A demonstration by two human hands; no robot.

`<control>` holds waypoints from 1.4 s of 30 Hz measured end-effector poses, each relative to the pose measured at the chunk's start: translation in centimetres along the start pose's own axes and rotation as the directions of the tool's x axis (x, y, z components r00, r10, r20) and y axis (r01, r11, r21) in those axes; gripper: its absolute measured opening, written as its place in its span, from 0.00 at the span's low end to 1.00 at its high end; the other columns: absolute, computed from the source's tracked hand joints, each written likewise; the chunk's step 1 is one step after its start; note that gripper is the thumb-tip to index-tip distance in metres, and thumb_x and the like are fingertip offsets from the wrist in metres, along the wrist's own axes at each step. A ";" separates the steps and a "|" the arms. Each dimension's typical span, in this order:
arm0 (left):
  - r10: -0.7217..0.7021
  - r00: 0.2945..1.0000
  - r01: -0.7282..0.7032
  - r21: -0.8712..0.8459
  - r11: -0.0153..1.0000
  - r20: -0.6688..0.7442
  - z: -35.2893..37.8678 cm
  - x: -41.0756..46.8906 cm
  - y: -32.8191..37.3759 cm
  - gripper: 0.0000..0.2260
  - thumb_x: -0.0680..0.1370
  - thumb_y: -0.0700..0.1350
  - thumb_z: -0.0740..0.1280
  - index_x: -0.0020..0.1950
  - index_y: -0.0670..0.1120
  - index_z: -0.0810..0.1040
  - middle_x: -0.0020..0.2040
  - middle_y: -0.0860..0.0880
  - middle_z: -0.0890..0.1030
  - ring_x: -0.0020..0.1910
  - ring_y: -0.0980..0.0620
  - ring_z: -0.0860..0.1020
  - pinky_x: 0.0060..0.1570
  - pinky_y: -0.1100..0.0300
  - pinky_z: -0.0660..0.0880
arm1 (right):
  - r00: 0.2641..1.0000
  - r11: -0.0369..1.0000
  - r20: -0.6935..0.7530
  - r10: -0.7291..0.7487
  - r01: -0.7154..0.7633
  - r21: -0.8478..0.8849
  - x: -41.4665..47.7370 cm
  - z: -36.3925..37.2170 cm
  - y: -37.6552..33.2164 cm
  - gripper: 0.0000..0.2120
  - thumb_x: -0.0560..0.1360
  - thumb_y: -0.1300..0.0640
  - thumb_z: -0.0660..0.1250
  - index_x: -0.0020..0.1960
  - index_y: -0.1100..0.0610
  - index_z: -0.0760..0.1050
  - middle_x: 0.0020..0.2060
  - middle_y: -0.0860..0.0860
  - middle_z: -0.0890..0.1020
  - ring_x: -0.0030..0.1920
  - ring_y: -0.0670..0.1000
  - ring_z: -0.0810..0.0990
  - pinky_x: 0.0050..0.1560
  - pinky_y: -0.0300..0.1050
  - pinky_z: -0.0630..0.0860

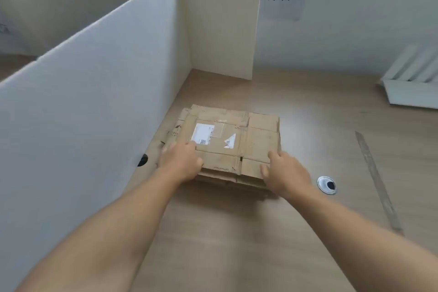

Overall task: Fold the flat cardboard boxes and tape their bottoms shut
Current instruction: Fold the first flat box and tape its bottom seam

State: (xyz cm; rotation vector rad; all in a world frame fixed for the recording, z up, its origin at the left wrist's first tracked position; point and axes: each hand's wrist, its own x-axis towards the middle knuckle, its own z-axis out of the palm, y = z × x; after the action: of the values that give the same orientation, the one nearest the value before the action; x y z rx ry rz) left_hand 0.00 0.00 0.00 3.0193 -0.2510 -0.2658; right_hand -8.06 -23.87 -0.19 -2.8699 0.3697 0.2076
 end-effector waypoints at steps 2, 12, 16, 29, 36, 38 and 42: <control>-0.020 1.000 0.020 -0.028 0.999 -0.012 0.7 1.6 -0.5 0.15 0.78 0.51 0.58 0.63 0.50 0.71 0.65 0.49 0.73 0.64 0.46 0.69 0.60 0.50 0.69 | 0.995 0.990 0.000 0.101 -0.101 0.094 1.6 1.0 0.0 0.15 0.80 0.48 0.56 0.61 0.56 0.69 0.57 0.55 0.74 0.57 0.60 0.73 0.50 0.52 0.72; -0.134 0.991 0.120 -0.374 0.920 -0.013 3.7 3.9 0.8 0.32 0.76 0.62 0.64 0.76 0.49 0.61 0.69 0.46 0.66 0.72 0.44 0.60 0.64 0.49 0.67 | 0.914 0.664 0.040 0.404 -0.324 0.674 4.6 3.7 0.2 0.23 0.77 0.51 0.67 0.68 0.58 0.69 0.63 0.56 0.74 0.63 0.57 0.73 0.61 0.49 0.69; -0.193 0.981 0.150 -0.576 0.803 -0.013 3.1 1.8 2.4 0.38 0.74 0.63 0.69 0.77 0.48 0.61 0.68 0.44 0.65 0.72 0.43 0.59 0.70 0.50 0.61 | 0.879 0.433 0.111 0.464 -0.334 0.837 3.5 3.5 1.4 0.17 0.76 0.50 0.69 0.61 0.54 0.69 0.58 0.52 0.77 0.55 0.53 0.77 0.55 0.49 0.73; -0.089 0.992 0.118 -0.914 0.387 0.090 2.9 -13.0 9.8 0.52 0.59 0.62 0.77 0.79 0.52 0.61 0.71 0.50 0.71 0.68 0.52 0.73 0.68 0.50 0.71 | 0.989 0.120 0.140 0.056 -0.146 0.982 -10.8 0.6 9.8 0.19 0.83 0.45 0.57 0.74 0.36 0.64 0.65 0.43 0.78 0.63 0.46 0.79 0.63 0.55 0.76; 0.049 0.990 0.111 -0.954 0.279 0.130 6.9 -22.2 14.4 0.41 0.63 0.56 0.79 0.73 0.61 0.66 0.59 0.62 0.77 0.54 0.66 0.77 0.46 0.70 0.74 | 0.982 0.111 0.185 -0.024 -0.181 0.977 -19.9 0.4 16.1 0.26 0.70 0.34 0.65 0.65 0.40 0.66 0.59 0.49 0.80 0.53 0.47 0.84 0.46 0.50 0.81; 0.072 0.990 0.100 -0.959 0.266 0.123 8.0 -24.4 15.5 0.33 0.63 0.54 0.79 0.65 0.66 0.71 0.53 0.63 0.81 0.51 0.67 0.79 0.42 0.71 0.75 | 0.979 0.136 0.203 -0.029 -0.198 0.971 -21.9 0.9 17.9 0.26 0.70 0.40 0.67 0.66 0.42 0.65 0.61 0.51 0.79 0.53 0.48 0.83 0.45 0.49 0.79; 0.027 0.997 0.059 -0.970 0.236 0.068 9.2 -28.0 17.1 0.33 0.65 0.51 0.77 0.68 0.62 0.71 0.55 0.58 0.81 0.50 0.60 0.81 0.43 0.63 0.80 | 0.982 0.181 0.179 -0.060 -0.165 0.969 -25.6 2.3 20.5 0.27 0.70 0.49 0.67 0.67 0.45 0.63 0.65 0.50 0.77 0.59 0.47 0.80 0.49 0.41 0.75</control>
State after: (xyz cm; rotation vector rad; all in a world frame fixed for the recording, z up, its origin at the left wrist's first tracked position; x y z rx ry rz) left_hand -31.56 -12.73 -2.45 1.6945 -0.0053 -0.3515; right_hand -38.25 -36.61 -2.57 -1.4600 0.3642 0.1411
